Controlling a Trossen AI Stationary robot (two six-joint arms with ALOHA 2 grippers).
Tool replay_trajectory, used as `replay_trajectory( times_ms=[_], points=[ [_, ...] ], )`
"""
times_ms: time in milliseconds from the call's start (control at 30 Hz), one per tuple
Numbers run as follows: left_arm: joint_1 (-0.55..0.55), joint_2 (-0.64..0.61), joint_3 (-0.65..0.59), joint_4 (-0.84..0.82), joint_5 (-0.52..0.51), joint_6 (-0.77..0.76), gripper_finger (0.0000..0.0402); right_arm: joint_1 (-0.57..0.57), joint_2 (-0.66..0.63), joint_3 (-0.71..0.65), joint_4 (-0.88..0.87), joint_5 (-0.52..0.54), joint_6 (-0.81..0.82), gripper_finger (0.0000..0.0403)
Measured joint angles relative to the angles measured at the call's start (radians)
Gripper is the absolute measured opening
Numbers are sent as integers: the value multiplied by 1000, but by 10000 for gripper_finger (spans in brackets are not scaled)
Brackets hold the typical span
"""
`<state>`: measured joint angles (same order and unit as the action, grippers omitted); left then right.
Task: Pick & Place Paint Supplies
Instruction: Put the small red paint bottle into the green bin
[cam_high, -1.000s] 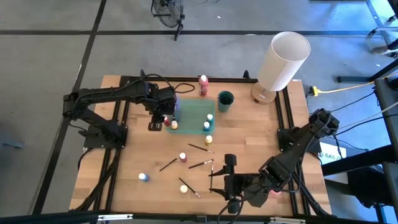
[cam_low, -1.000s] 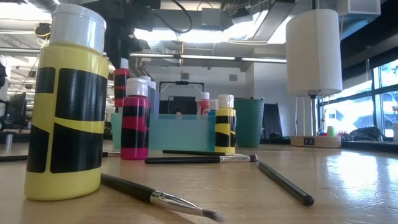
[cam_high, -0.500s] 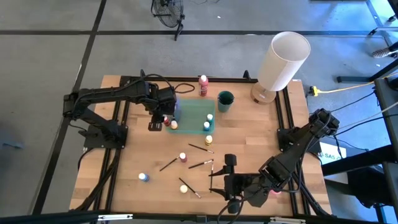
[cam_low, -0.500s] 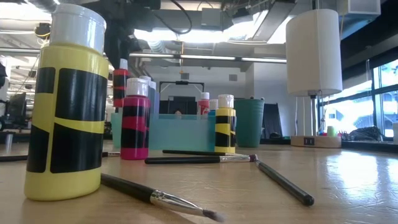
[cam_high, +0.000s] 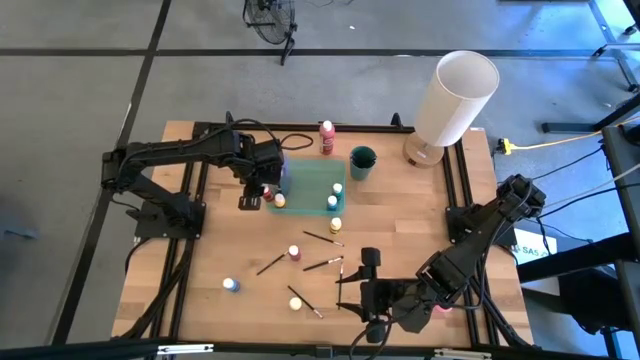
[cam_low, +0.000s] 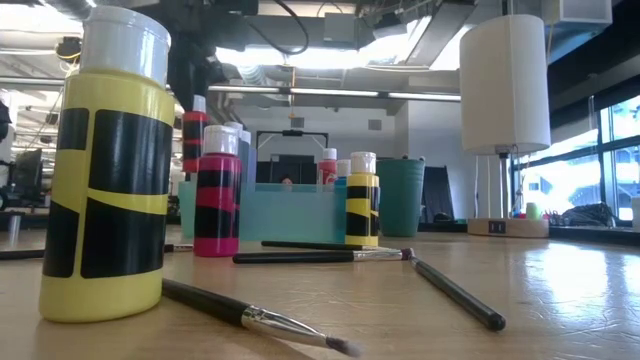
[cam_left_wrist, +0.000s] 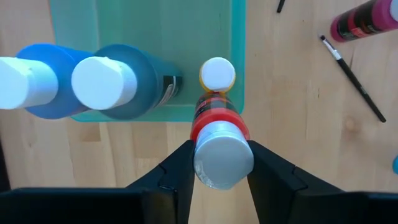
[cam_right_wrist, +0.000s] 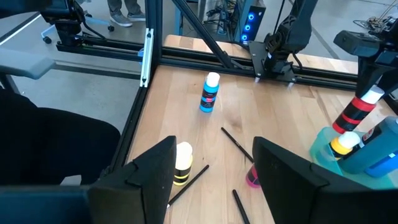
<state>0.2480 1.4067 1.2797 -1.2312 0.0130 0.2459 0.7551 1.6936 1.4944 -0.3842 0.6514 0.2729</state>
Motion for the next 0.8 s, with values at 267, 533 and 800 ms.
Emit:
replay_trajectory(
  times_ms=[267,533,800],
  points=[
    [0,19,0,1,-41,-5,119,0,0,0,0,0,0,216],
    [0,96,6,19,-41,35,120,0,0,0,0,0,0,216],
    [3,82,1,39,-38,45,121,0,0,0,-2,0,0,216]
  ],
)
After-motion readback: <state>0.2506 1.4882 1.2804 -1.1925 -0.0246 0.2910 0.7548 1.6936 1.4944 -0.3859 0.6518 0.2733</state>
